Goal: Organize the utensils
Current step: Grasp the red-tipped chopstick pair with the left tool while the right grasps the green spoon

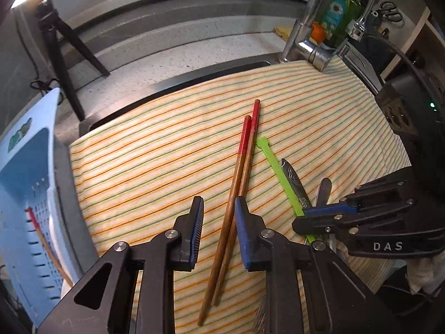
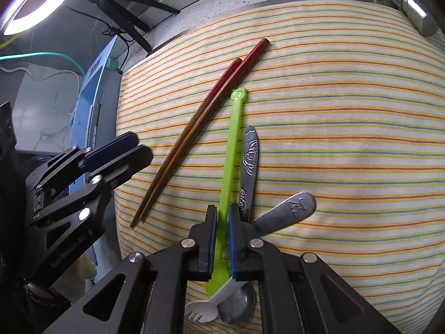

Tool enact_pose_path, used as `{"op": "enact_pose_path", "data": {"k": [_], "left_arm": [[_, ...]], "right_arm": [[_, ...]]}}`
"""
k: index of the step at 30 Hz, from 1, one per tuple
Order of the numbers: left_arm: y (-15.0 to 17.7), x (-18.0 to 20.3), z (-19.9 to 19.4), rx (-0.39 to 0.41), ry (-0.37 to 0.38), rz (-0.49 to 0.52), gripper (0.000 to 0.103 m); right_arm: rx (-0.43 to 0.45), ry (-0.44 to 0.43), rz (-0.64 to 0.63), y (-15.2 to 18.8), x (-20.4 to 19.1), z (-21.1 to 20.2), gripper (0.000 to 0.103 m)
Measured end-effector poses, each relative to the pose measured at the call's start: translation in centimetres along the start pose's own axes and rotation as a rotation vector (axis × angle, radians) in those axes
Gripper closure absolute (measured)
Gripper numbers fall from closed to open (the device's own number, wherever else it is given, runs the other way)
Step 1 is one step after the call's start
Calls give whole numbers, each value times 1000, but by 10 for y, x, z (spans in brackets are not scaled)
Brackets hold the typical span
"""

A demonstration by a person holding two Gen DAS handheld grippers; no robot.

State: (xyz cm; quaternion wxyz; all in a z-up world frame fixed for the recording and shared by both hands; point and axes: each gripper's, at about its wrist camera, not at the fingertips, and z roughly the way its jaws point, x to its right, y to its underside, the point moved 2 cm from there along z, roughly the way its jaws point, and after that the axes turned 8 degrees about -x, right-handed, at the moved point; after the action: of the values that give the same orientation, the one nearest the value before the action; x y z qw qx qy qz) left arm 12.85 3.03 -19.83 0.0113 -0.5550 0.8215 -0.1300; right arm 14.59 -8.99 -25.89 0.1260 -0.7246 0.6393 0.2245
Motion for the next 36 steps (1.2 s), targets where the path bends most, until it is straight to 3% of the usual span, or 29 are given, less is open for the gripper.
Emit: {"op": "enact_pose_path", "data": {"k": [9,26,32,36], "left_arm": [[-7,2,15,-32,-25,34,85],[-12,28,18,-32,-119,187,85],[-8,17,24,-74,-126,175,85],[-7,27,28,-60,-133,192,90]], "right_arm": [[0,-25,22,2,5,-2,98],[1,-26,29,0,6,-4,98],[6,-23,34,0,7,-4,98],[9,-21,35,-1,6,-3,98]]}}
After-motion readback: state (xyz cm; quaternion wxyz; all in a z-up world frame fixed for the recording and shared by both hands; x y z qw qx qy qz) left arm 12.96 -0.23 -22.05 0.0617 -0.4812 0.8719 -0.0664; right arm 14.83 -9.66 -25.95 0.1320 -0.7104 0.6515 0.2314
